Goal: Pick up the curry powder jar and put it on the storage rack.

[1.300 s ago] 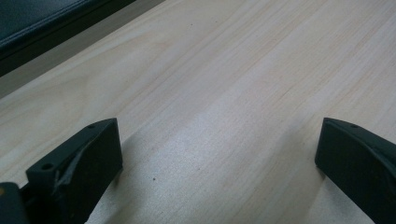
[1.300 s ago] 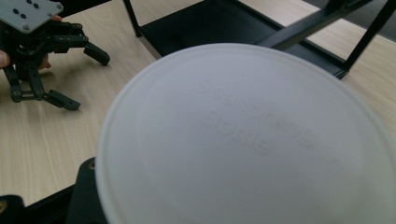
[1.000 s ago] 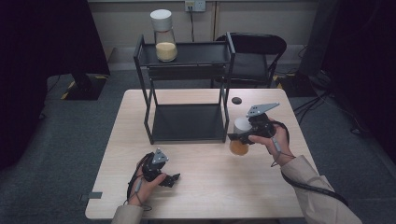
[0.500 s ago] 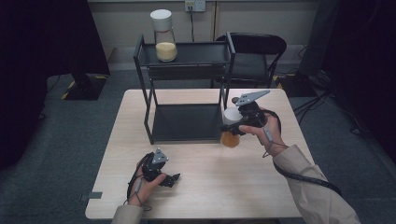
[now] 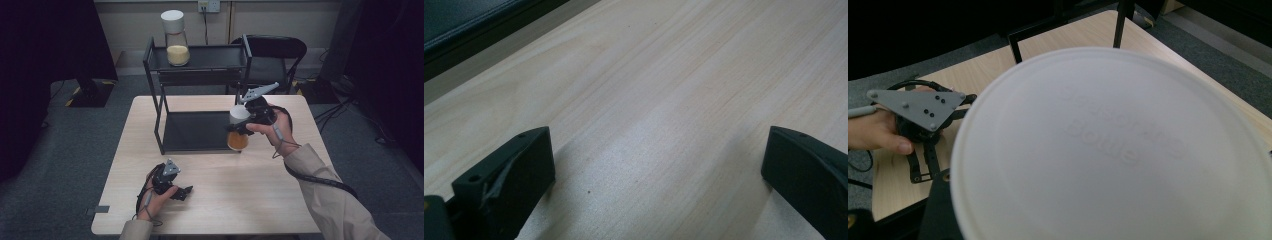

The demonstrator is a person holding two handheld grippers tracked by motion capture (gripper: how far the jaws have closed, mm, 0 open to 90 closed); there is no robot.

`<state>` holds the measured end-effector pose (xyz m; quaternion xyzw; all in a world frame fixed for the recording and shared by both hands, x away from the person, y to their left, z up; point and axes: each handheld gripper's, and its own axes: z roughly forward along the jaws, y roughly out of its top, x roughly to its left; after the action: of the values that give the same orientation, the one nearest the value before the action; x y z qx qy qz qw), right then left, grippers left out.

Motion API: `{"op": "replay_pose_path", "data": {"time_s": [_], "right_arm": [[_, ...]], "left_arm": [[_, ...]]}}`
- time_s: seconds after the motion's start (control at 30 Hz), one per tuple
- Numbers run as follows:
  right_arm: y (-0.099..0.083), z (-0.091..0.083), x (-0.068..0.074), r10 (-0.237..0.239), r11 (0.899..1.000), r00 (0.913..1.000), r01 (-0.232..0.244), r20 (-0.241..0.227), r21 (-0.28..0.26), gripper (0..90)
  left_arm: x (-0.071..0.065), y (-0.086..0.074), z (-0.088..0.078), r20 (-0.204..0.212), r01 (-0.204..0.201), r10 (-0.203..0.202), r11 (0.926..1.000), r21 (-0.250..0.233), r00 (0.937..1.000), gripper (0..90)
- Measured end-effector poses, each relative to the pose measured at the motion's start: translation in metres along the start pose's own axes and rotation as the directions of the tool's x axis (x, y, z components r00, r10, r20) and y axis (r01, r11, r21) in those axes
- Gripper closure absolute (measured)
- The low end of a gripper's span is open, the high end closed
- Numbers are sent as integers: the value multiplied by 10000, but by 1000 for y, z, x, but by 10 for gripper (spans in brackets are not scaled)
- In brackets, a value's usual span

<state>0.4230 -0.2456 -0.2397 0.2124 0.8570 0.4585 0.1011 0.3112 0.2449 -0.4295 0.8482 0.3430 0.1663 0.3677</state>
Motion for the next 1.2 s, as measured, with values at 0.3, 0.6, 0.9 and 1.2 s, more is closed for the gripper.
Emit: {"op": "replay_pose_path", "data": {"time_s": [0.3, 0.6, 0.9, 1.2], "right_arm": [[23, 3, -3, -94, 10000, 9999, 94, 61, -19, 360], [49, 2, -3, -301, 9995, 9994, 301, 143, 22, 360], [74, -3, -4, -448, 9990, 9986, 449, 269, -26, 360], [102, -14, -5, -560, 9984, 9978, 562, 367, -43, 361]], "left_arm": [[0, 0, 0, -2, -2, 2, 10000, -1, 10000, 0], [0, 0, 0, 9, 6, -6, 10000, 17, 10000, 1], [0, 0, 0, 9, 6, -6, 10000, 19, 10000, 1], [0, 0, 0, 7, 8, -8, 10000, 3, 10000, 1]]}}
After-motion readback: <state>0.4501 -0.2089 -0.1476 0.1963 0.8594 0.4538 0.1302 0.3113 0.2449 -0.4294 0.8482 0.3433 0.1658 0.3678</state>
